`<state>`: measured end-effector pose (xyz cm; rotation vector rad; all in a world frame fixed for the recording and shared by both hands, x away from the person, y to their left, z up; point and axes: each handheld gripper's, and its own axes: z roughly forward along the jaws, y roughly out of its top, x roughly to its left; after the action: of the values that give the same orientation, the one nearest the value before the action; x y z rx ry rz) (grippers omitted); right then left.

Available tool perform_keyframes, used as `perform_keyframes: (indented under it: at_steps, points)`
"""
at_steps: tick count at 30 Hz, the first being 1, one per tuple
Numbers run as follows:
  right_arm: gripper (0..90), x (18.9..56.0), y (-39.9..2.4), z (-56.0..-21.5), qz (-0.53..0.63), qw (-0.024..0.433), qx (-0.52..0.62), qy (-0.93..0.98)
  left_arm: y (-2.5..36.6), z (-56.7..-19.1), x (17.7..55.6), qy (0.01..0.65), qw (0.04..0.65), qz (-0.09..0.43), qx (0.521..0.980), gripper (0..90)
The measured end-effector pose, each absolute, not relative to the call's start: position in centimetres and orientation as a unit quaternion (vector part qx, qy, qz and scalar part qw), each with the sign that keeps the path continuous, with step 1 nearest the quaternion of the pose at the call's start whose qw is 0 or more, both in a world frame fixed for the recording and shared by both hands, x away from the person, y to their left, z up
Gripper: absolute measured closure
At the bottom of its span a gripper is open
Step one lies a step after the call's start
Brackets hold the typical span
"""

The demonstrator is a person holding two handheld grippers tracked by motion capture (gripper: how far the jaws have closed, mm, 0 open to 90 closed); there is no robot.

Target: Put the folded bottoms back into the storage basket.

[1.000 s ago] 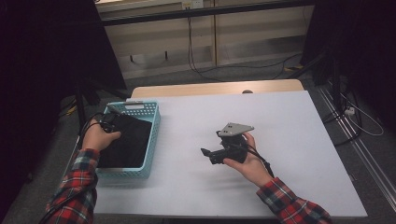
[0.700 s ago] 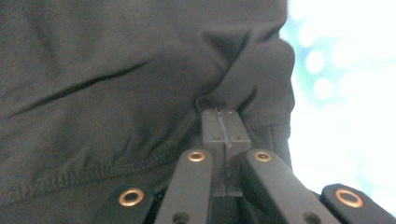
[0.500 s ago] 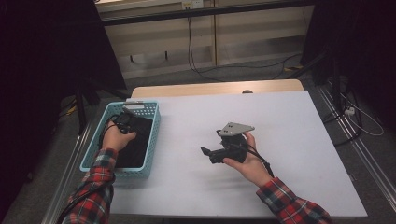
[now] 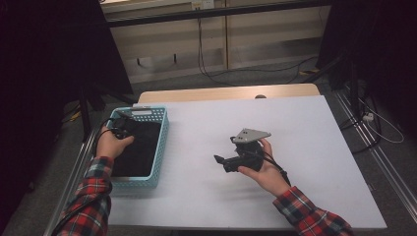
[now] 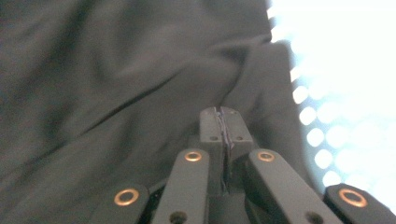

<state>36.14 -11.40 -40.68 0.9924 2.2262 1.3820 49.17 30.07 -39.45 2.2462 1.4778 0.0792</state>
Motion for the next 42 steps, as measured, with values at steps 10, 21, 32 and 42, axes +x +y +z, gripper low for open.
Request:
perform_keyframes:
  at_steps: [10,21,32,42]
  points:
    - [14.1,35.9,-11.7,-40.6,0.487,0.171,0.349,0.782,31.7,-41.2,47.7,0.546,0.173,0.020,0.820,90.0]
    - [14.1,35.6,-13.4,-40.7,0.487,0.176,0.359,0.777,31.2,-38.8,48.0,0.538,0.196,0.022,0.819,80.8]
    - [14.0,35.1,-15.7,-40.9,0.477,0.179,0.369,0.777,29.1,-36.6,47.8,0.516,0.238,0.022,0.823,53.3]
    - [14.0,34.7,-17.1,-41.4,0.472,0.173,0.376,0.779,26.8,-35.0,47.3,0.487,0.253,0.032,0.835,39.4]
